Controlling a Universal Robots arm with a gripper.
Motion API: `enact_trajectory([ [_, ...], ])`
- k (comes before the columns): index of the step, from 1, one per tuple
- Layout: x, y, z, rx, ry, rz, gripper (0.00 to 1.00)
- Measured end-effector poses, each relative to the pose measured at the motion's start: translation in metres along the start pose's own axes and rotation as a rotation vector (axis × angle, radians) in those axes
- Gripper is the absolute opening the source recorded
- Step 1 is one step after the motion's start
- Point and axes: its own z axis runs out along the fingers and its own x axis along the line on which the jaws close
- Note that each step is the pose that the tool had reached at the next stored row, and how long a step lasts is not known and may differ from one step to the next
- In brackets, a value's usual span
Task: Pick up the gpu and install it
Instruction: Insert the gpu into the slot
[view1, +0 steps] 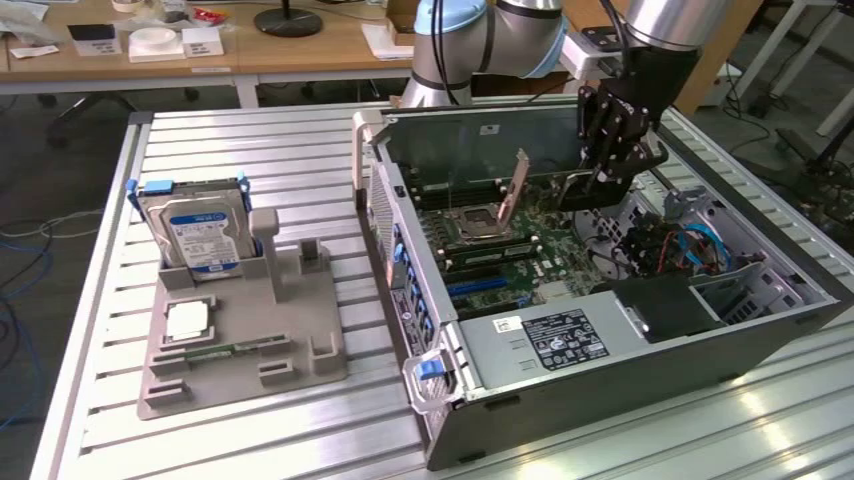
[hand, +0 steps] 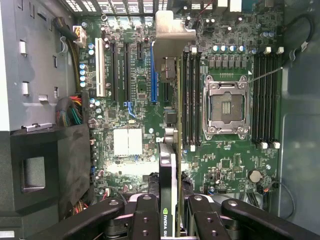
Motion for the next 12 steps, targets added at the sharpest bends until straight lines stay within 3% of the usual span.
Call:
enact_trajectory([
  [12, 0.0001, 0.0022, 0.0001, 0.0020, -0.0007, 0.000, 0.27],
])
